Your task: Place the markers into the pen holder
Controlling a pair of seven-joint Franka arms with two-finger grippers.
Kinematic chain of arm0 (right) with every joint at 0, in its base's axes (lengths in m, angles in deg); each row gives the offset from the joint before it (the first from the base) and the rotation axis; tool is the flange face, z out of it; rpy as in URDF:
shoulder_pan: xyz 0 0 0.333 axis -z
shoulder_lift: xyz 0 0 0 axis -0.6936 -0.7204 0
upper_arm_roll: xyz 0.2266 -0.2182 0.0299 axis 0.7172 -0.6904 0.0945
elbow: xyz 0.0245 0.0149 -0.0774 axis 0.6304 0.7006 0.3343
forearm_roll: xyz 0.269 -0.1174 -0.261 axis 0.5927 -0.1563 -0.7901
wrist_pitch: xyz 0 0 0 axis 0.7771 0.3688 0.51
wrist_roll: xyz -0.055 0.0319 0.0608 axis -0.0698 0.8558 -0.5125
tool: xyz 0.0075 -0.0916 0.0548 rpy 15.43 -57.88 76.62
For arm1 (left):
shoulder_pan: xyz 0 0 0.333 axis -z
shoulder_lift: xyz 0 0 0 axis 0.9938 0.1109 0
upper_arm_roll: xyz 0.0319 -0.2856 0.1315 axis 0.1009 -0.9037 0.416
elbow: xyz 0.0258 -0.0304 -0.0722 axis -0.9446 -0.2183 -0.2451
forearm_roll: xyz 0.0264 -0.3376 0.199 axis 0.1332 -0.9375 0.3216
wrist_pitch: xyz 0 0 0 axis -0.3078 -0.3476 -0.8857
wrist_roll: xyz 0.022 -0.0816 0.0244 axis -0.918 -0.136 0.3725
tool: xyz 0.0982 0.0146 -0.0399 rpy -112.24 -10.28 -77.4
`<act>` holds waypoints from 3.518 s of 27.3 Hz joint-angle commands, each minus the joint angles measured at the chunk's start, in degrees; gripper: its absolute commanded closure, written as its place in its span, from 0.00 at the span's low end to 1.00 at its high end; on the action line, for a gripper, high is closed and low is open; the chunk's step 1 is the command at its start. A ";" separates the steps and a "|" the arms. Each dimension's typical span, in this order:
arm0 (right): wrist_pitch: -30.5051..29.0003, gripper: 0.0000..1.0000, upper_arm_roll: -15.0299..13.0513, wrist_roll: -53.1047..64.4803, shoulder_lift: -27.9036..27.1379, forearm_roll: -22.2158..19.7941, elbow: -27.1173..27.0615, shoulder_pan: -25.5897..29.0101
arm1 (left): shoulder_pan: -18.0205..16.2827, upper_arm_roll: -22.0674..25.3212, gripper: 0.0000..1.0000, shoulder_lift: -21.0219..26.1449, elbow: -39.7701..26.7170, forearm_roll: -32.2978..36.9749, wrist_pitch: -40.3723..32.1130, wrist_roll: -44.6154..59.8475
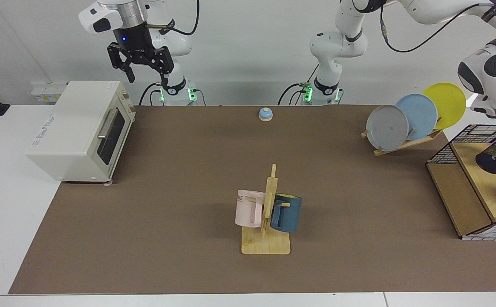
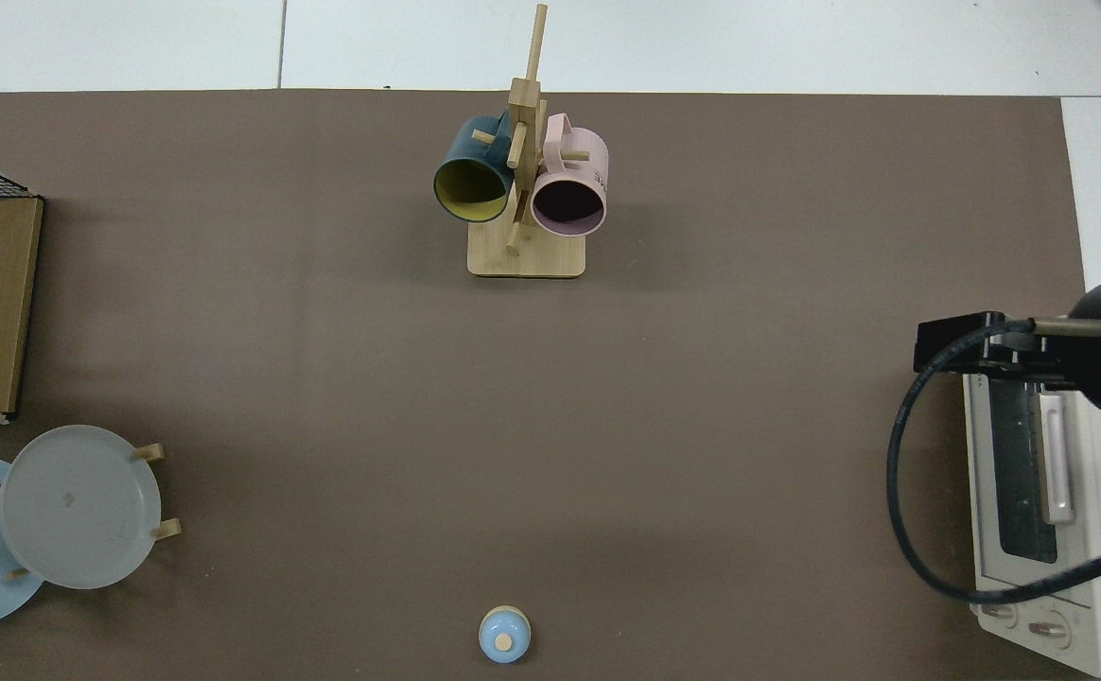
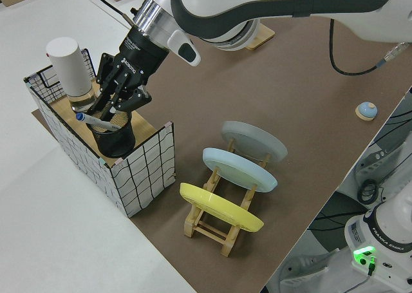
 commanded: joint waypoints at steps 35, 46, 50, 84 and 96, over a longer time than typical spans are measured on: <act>-0.15 0.00 0.49 -0.73 1.02 1.12 1.22 1.04 | -0.39 -24.93 0.24 -19.02 2.25 -30.57 -38.71 58.23; -0.15 0.00 0.49 -0.73 1.02 1.12 1.22 1.04 | -0.47 -30.92 0.00 -19.47 2.51 -35.85 -41.17 86.82; -0.15 0.00 0.49 -0.73 1.02 1.12 1.22 1.04 | -0.82 -30.22 0.00 -16.58 8.30 -43.23 -45.98 87.88; -0.15 0.00 0.49 -0.73 1.02 1.12 1.22 1.04 | -1.53 -29.78 0.00 -13.75 14.03 -38.85 -52.07 89.64; -0.15 0.00 0.49 -0.73 1.02 1.12 1.22 1.04 | -1.53 -29.69 0.00 -13.66 14.38 -38.85 -52.51 89.02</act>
